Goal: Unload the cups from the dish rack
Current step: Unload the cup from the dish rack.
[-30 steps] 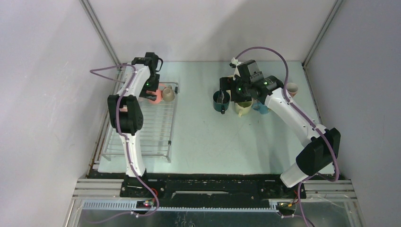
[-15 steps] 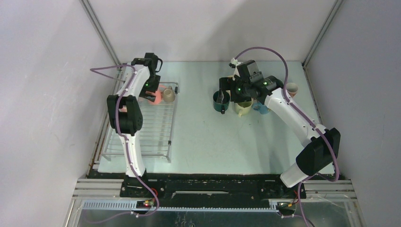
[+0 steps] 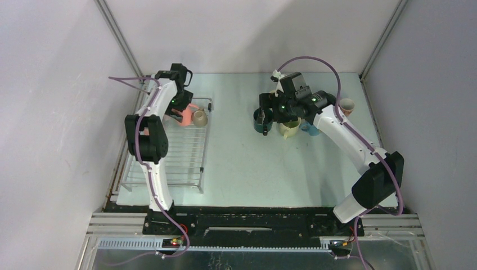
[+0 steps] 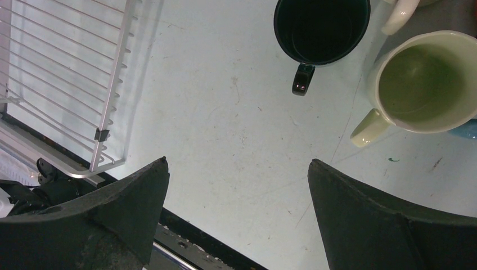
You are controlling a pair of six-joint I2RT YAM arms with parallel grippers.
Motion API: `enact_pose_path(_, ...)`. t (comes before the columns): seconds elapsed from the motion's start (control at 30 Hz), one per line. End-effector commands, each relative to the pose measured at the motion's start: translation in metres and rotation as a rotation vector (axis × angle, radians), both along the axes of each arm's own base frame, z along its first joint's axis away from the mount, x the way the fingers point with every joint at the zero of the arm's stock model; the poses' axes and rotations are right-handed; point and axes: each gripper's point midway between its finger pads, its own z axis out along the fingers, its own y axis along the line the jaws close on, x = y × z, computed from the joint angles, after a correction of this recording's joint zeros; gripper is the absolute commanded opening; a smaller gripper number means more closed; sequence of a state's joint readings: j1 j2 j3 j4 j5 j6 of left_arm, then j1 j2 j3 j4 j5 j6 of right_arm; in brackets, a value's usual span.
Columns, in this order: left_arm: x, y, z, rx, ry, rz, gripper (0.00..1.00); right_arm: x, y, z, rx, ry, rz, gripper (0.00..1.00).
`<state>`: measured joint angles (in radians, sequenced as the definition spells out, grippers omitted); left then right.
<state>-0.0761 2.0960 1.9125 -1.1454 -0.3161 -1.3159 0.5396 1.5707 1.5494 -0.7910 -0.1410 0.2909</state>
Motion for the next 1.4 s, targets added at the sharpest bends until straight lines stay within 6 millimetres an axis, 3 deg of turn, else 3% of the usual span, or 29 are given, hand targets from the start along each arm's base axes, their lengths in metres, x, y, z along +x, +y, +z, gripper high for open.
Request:
enact_pose_path(0.0, 0.005, 0.001, 0.051, 0.003, -0.132, -0.052, 0.00, 0.003, 0.007, 0.006, 0.011, -0.029, 0.008, 1.00)
enact_pose_path(0.4, 0.010, -0.002, 0.084, 0.019, -0.202, -0.159, 0.00, 0.005, 0.012, 0.011, 0.033, -0.043, 0.006, 1.00)
enact_pose_path(0.6, 0.009, -0.008, 0.101, -0.005, -0.240, -0.191, 0.00, 0.010, 0.026, 0.021, 0.101, -0.069, 0.026, 1.00)
enact_pose_path(0.9, 0.005, -0.020, 0.130, -0.085, -0.311, -0.187, 0.00, 0.024, 0.077, 0.041, 0.294, -0.129, 0.085, 1.00)
enact_pose_path(1.17, -0.003, -0.033, 0.128, -0.183, -0.305, -0.189, 0.00, 0.032, 0.135, 0.034, 0.389, -0.121, 0.184, 1.00)
enact_pose_path(1.37, -0.014, -0.043, 0.136, -0.237, -0.317, -0.207, 0.00, 0.039, 0.166, 0.030, 0.497, -0.108, 0.242, 1.00)
